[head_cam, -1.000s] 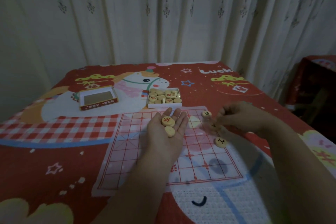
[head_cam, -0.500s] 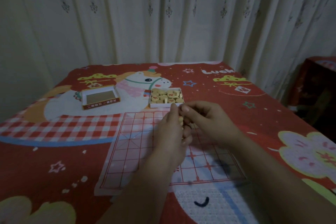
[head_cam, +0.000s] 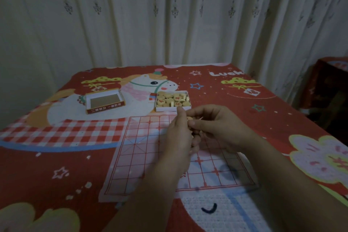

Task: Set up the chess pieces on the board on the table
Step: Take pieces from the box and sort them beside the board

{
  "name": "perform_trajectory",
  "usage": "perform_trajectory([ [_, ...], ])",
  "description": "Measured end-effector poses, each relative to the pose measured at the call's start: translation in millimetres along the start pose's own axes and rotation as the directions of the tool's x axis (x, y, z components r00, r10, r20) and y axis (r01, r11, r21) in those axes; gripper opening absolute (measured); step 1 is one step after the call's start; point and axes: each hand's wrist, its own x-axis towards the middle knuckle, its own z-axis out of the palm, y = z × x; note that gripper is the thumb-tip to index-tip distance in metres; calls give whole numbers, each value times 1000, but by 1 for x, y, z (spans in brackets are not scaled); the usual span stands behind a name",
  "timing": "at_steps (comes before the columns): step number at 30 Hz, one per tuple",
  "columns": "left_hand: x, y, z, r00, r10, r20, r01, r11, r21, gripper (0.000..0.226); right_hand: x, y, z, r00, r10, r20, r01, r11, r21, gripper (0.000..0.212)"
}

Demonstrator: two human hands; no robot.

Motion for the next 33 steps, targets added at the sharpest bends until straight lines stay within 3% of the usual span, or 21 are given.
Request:
perform_trajectory([
  [6, 1, 9, -3, 998, -12, -67, 15, 999, 45, 54, 2, -5, 12, 979, -34, -201, 31, 999, -14, 16],
  [11, 13, 33, -28, 984, -65, -167, 43, 990, -134, 18, 3, -6, 15, 947, 18, -320, -26, 999, -20, 17],
  [15, 32, 62, -83, 978, -34, -205, -26, 960, -280, 30, 12, -10, 24, 951, 69, -301, -95, 993, -71, 15],
  [21, 54, 71, -159, 980, -45, -191, -41, 903, -427, 26, 65, -3, 70, 959, 185, -214, -208, 974, -93, 12],
  [31, 52, 74, -165, 980, -91, -176, -33, 800, -599, 17, 162, 19, 138, 907, 317, -279, -381, 898, -218, 23],
  [33, 54, 75, -167, 979, -90, -181, -43, 781, -622, 17, 169, 25, 141, 880, 362, -307, -433, 877, -206, 12],
])
